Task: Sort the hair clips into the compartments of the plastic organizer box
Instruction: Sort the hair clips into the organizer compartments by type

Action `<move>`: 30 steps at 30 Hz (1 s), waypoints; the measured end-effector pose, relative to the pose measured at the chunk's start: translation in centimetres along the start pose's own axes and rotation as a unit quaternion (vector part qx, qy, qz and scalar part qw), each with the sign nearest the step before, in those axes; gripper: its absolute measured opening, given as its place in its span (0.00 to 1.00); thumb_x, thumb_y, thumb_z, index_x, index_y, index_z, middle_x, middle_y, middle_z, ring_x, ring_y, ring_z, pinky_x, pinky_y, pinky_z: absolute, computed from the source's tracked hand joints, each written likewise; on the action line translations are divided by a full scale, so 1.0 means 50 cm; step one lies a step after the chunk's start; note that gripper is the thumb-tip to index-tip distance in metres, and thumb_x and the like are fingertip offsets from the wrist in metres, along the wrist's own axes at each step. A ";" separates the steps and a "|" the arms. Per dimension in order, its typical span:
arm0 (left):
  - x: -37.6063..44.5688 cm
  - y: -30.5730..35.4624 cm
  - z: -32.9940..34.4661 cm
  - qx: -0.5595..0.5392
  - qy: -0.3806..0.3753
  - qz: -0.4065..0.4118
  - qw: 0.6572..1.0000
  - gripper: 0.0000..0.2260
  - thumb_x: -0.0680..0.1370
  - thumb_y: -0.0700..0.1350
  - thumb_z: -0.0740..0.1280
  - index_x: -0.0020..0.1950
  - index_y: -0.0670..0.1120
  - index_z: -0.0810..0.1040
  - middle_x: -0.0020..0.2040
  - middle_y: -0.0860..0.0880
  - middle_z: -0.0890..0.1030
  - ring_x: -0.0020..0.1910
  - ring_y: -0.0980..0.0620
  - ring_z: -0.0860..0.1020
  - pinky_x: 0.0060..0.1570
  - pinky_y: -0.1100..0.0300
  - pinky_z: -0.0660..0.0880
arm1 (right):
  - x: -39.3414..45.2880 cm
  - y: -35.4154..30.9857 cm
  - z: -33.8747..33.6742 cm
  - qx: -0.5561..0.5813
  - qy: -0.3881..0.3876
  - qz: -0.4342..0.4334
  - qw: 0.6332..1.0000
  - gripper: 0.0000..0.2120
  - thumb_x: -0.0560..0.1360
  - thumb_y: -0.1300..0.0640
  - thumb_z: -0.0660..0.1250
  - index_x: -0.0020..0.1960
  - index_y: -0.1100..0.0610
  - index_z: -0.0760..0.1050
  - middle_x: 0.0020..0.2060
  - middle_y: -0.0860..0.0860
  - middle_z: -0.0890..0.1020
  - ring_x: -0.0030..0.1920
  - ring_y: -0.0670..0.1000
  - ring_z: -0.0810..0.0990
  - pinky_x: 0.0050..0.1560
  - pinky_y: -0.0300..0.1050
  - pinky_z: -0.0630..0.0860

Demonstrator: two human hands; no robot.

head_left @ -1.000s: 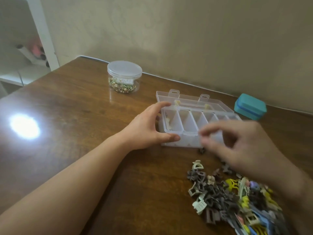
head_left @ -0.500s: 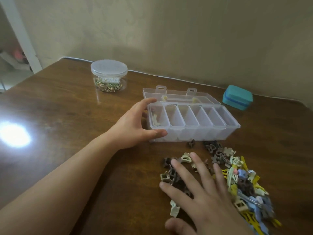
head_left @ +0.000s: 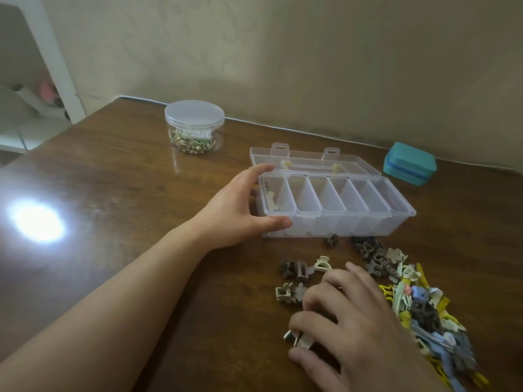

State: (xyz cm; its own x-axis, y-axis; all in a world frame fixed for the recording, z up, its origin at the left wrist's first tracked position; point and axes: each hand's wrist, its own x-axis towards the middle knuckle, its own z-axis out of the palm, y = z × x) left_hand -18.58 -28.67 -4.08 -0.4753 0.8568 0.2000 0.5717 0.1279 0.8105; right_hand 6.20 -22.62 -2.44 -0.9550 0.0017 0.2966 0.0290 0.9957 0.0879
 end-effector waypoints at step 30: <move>0.004 -0.009 0.001 0.008 -0.002 0.003 1.000 0.46 0.61 0.71 0.70 0.76 0.63 0.58 0.74 0.57 0.66 0.62 0.62 0.70 0.51 0.72 0.67 | 0.129 0.124 -0.080 0.107 -0.092 0.180 0.973 0.03 0.73 0.43 0.64 0.45 0.40 0.75 0.36 0.38 0.78 0.38 0.37 0.75 0.36 0.34 0.72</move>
State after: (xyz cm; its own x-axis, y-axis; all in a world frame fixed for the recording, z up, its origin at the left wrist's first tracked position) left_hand -18.88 -28.52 -4.43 -0.4688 0.8596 0.2032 0.5855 0.1301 0.8002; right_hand 1.39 -16.83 3.83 -0.9313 0.3518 0.0943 0.3291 0.9237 -0.1960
